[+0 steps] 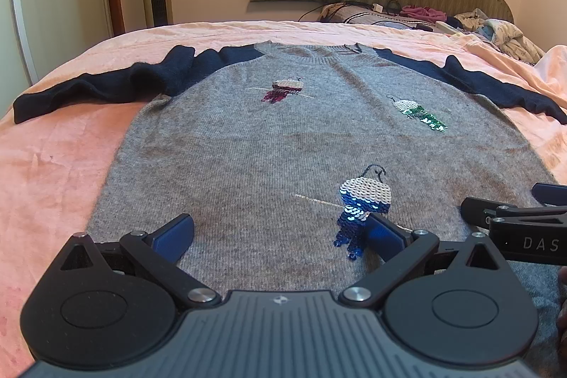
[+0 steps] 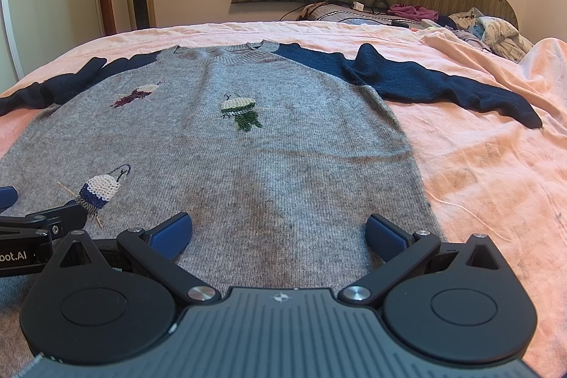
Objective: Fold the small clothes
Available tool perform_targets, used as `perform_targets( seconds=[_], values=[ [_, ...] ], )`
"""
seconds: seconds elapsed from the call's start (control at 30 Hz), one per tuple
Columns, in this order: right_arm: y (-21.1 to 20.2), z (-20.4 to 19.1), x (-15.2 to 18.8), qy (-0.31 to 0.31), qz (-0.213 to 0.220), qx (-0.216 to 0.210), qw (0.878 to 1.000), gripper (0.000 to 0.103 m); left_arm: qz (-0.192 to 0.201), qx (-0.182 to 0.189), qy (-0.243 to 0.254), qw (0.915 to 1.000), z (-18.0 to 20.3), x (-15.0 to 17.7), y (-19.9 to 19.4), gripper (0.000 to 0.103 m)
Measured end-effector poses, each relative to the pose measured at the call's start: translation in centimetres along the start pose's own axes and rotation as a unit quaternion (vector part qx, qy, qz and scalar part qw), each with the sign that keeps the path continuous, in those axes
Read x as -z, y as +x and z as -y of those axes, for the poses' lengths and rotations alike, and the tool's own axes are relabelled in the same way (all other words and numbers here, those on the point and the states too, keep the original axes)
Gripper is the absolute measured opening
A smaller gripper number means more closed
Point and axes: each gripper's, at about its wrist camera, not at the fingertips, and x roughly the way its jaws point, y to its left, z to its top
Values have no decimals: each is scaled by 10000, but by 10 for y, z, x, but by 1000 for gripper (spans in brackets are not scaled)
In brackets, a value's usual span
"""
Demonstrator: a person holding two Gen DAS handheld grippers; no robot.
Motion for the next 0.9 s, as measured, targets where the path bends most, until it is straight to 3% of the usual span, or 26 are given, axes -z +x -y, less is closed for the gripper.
perform_targets(
  seconds=[0.13,0.27,0.33,0.37,0.43,0.47,0.53,0.6,0.67,0.73,0.8,0.9],
  values=[
    [-8,17,-10,-212,-91,-536,9983,103,0,-1,2,10000,0,0,0,103],
    [-28,103,-45,725,845,-950,9892,103,-1,-2,5,10000,0,0,0,103],
    [-18,161,-68,1458,970,-886,9806,103,0,1,3,10000,0,0,0,103],
    [-7,202,-79,2052,948,-797,9709,103,0,5,2,10000,0,0,0,103],
    [10,269,-87,3177,1172,-411,9400,103,1,17,-4,10000,0,0,0,103],
    [20,295,-88,3553,1214,-162,9267,102,2,23,-7,10000,0,0,0,103],
    [41,332,-89,3972,990,172,9122,93,1,28,-10,10000,0,0,0,103],
    [65,351,-86,4223,603,261,9041,68,3,28,-11,10000,0,0,0,103],
    [86,358,-82,4164,368,297,9079,64,1,27,-10,10000,0,0,0,103],
    [95,356,-82,4067,554,396,9110,63,2,28,-12,10000,0,0,0,103],
    [98,357,-79,4207,701,416,9035,62,4,31,-14,10000,1,0,-1,103],
    [99,361,-75,4635,851,399,8811,62,9,43,-26,10000,1,0,-1,103]
  ],
)
